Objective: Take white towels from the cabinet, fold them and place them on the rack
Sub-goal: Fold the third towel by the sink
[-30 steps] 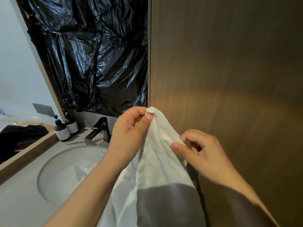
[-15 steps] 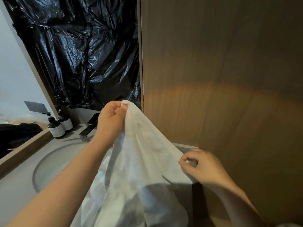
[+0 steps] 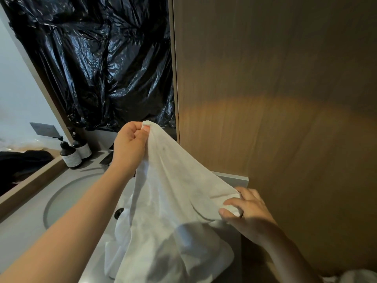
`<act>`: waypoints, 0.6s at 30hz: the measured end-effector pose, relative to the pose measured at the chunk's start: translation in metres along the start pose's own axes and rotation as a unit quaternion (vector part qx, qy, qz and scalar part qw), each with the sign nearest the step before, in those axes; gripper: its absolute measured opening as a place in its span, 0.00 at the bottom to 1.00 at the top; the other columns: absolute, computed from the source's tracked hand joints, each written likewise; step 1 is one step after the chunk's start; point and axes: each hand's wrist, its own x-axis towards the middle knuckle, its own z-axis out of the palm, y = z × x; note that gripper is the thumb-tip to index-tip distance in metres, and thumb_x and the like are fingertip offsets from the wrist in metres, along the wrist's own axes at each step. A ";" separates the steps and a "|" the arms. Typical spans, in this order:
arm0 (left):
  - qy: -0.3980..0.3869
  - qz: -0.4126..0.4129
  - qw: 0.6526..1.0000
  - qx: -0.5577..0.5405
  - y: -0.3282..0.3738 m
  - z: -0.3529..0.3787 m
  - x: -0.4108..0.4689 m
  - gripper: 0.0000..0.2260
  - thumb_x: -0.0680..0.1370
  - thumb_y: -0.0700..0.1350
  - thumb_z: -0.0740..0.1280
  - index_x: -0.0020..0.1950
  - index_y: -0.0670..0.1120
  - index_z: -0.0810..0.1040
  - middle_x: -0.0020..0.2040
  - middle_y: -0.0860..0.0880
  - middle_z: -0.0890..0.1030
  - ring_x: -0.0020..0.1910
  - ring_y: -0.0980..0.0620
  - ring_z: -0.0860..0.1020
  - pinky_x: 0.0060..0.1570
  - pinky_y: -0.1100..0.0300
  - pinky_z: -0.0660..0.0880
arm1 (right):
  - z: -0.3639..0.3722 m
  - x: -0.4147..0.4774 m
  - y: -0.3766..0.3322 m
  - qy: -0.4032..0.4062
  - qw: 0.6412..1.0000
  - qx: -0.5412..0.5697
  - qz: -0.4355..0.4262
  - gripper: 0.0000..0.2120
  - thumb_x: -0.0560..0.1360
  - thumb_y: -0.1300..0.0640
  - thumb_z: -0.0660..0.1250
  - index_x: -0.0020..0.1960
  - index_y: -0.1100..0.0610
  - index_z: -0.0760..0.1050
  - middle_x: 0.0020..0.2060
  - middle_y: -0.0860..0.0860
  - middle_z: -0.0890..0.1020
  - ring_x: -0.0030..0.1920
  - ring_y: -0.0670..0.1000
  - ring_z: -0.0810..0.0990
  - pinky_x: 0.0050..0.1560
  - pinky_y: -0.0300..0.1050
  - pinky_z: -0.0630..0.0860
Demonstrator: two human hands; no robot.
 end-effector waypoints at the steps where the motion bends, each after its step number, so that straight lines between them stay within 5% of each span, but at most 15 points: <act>1: 0.006 0.001 1.000 0.002 -0.002 0.000 0.001 0.09 0.81 0.50 0.61 0.43 0.52 0.78 0.44 0.46 0.82 0.44 0.47 0.80 0.49 0.46 0.77 | 0.002 -0.001 0.004 0.001 1.000 0.002 0.001 0.29 0.68 0.27 0.54 0.57 0.42 0.79 0.64 0.37 0.61 0.63 0.39 0.57 0.62 0.43 0.63; 5: 0.026 -0.011 1.000 -0.007 -0.009 0.000 0.007 0.09 0.80 0.51 0.61 0.43 0.54 0.78 0.40 0.51 0.81 0.41 0.52 0.78 0.41 0.55 0.73 | 0.008 0.000 0.022 -0.002 0.998 -0.061 0.007 0.20 0.74 0.34 0.61 0.58 0.45 0.78 0.68 0.42 0.65 0.68 0.44 0.61 0.64 0.40 0.65; 7: 0.028 -0.020 0.999 -0.001 -0.013 0.000 0.010 0.08 0.80 0.51 0.61 0.44 0.53 0.78 0.41 0.52 0.81 0.40 0.53 0.77 0.40 0.58 0.71 | 0.006 0.000 0.026 0.002 0.998 -0.063 0.019 0.16 0.77 0.37 0.60 0.56 0.46 0.78 0.59 0.41 0.72 0.62 0.44 0.68 0.53 0.37 0.66; 11: 0.028 -0.028 0.999 0.014 -0.021 -0.002 0.016 0.09 0.80 0.51 0.61 0.48 0.50 0.79 0.43 0.51 0.81 0.43 0.51 0.77 0.45 0.55 0.74 | -0.011 0.002 0.028 -0.003 0.998 -0.052 0.035 0.17 0.73 0.31 0.61 0.52 0.42 0.75 0.46 0.37 0.73 0.49 0.40 0.71 0.41 0.35 0.65; 15: 0.036 -0.035 0.998 0.031 -0.028 -0.004 0.024 0.09 0.81 0.50 0.61 0.47 0.50 0.78 0.42 0.52 0.80 0.43 0.52 0.76 0.46 0.54 0.73 | -0.045 0.007 0.029 0.009 0.996 -0.084 0.006 0.22 0.67 0.29 0.66 0.52 0.43 0.76 0.49 0.38 0.75 0.51 0.41 0.72 0.48 0.41 0.73; 18: 0.040 -0.039 0.998 0.040 -0.031 -0.003 0.029 0.09 0.81 0.50 0.60 0.49 0.49 0.79 0.42 0.53 0.79 0.44 0.52 0.76 0.44 0.56 0.70 | -0.068 0.012 0.025 0.050 0.988 -0.141 -0.035 0.15 0.72 0.37 0.67 0.49 0.47 0.78 0.47 0.40 0.73 0.51 0.44 0.72 0.44 0.40 0.72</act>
